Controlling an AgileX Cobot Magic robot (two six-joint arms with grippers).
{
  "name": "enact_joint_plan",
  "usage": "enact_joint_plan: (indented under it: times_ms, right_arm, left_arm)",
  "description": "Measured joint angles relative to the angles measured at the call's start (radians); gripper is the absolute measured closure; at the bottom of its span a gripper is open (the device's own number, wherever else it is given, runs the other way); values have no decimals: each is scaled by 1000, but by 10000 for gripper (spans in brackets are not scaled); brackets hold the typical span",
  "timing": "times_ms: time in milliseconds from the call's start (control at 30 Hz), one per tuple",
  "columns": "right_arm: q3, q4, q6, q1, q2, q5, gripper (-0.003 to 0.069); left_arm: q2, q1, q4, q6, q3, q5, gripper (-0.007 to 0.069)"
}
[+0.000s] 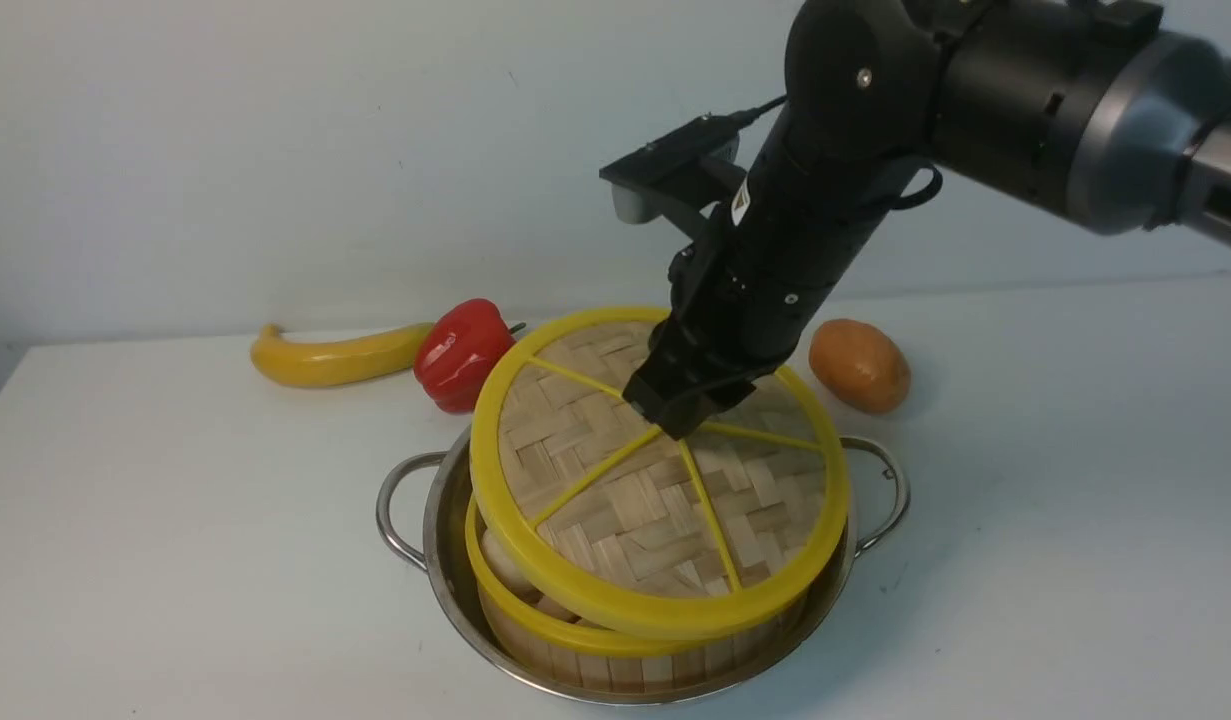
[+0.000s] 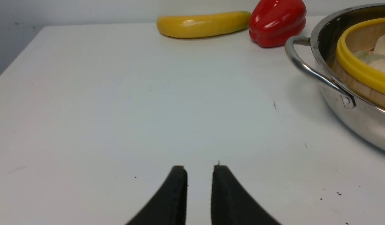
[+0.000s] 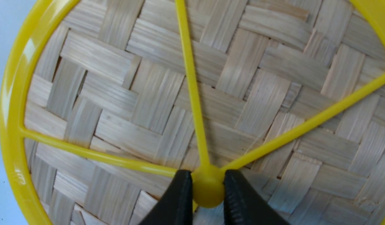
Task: Place the steamer in the pot on the white table, and put the lid on the steamer.
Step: 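Place the bamboo steamer lid onto the steamer basket in the pot with the right gripper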
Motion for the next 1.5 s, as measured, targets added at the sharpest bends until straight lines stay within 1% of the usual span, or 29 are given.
enact_joint_plan:
  times_ms: [367, 700, 967, 1500]
  right_arm:
    - [-65, -2, -1, 10, 65, -4, 550]
    - [-67, -1, -1, 24, 90, -6, 550]
    - [-67, -52, -1, 30, 90, -6, 550]
    - [-67, -50, -6, 30, 90, -6, 550]
  left_arm:
    - [0, 0, 0, 0, 0, 0, 508]
    - [0, 0, 0, 0, 0, 0, 508]
    - [0, 0, 0, 0, 0, 0, 508]
    - [0, 0, 0, 0, 0, 0, 508]
